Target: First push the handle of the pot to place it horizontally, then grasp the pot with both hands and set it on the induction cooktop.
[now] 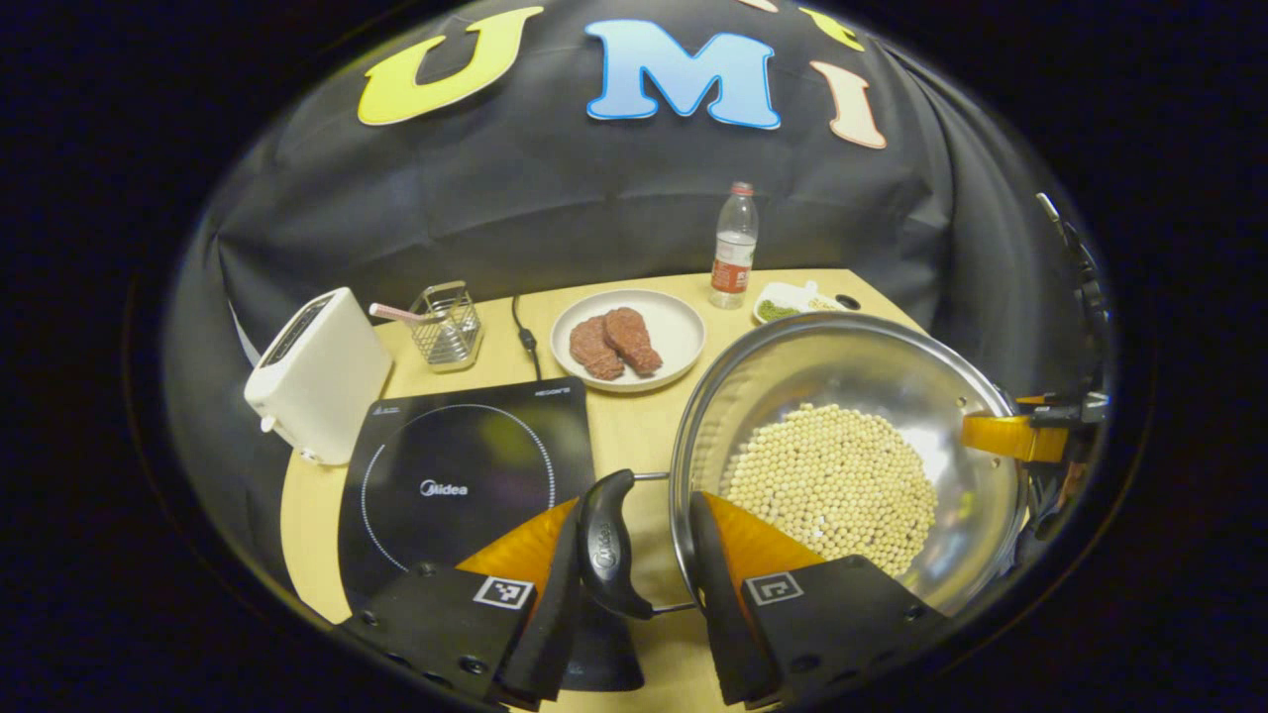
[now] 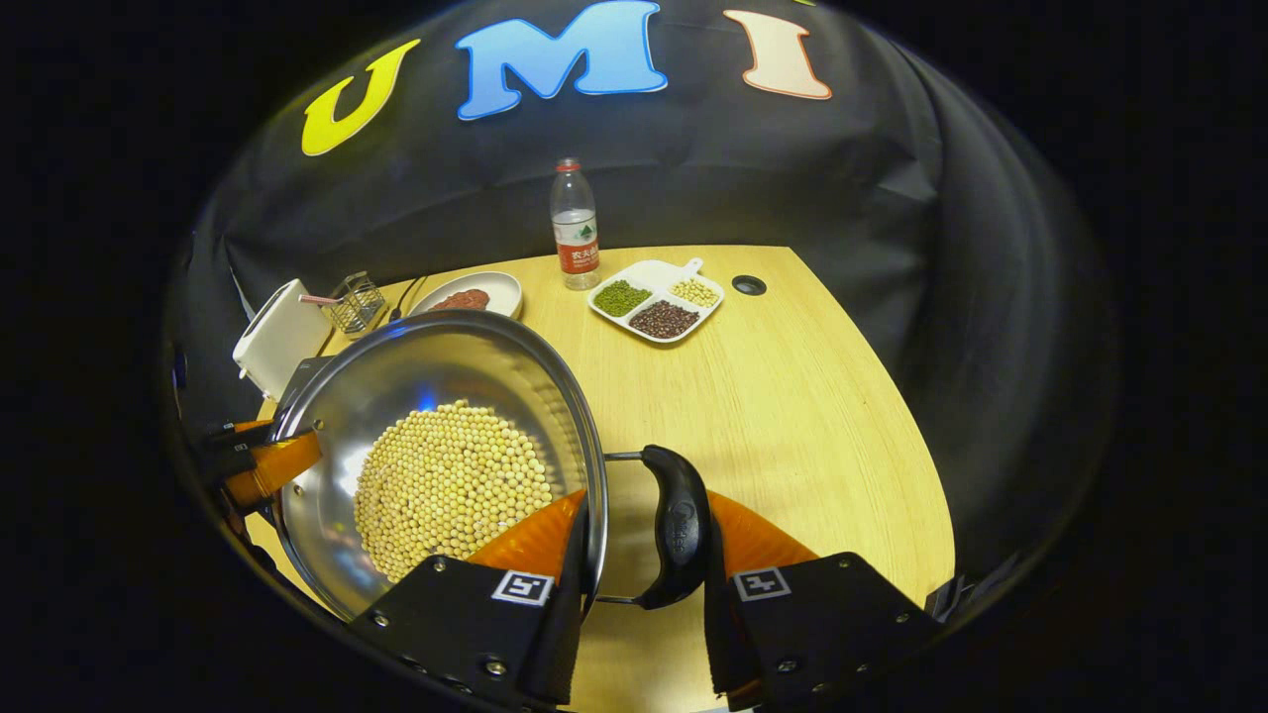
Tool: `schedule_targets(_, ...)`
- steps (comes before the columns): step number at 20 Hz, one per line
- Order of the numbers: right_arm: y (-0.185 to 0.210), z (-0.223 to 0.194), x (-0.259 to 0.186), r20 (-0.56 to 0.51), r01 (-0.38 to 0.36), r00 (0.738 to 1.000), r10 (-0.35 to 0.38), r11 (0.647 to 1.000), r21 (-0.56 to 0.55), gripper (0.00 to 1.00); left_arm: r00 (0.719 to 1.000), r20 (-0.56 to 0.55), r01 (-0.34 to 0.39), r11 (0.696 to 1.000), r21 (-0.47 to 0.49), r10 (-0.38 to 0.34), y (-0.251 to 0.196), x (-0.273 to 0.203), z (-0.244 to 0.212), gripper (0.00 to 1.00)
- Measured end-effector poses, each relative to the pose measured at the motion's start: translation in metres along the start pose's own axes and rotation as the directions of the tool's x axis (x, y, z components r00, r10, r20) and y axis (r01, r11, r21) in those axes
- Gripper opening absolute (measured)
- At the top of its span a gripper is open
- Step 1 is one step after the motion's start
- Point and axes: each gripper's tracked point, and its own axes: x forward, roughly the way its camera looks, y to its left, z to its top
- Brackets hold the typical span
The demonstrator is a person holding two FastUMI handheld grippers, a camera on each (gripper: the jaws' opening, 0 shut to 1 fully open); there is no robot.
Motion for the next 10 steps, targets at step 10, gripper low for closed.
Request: schedule_targets(10, 0.079, 0.010, -0.006, -0.001, -0.030, 1.000, 0.030, 0.999, -0.023, 0.51, 1.000, 0.003, -0.026, 0.999, -0.022, 0.026, 0.085, -0.023, -0.002, 0.67)
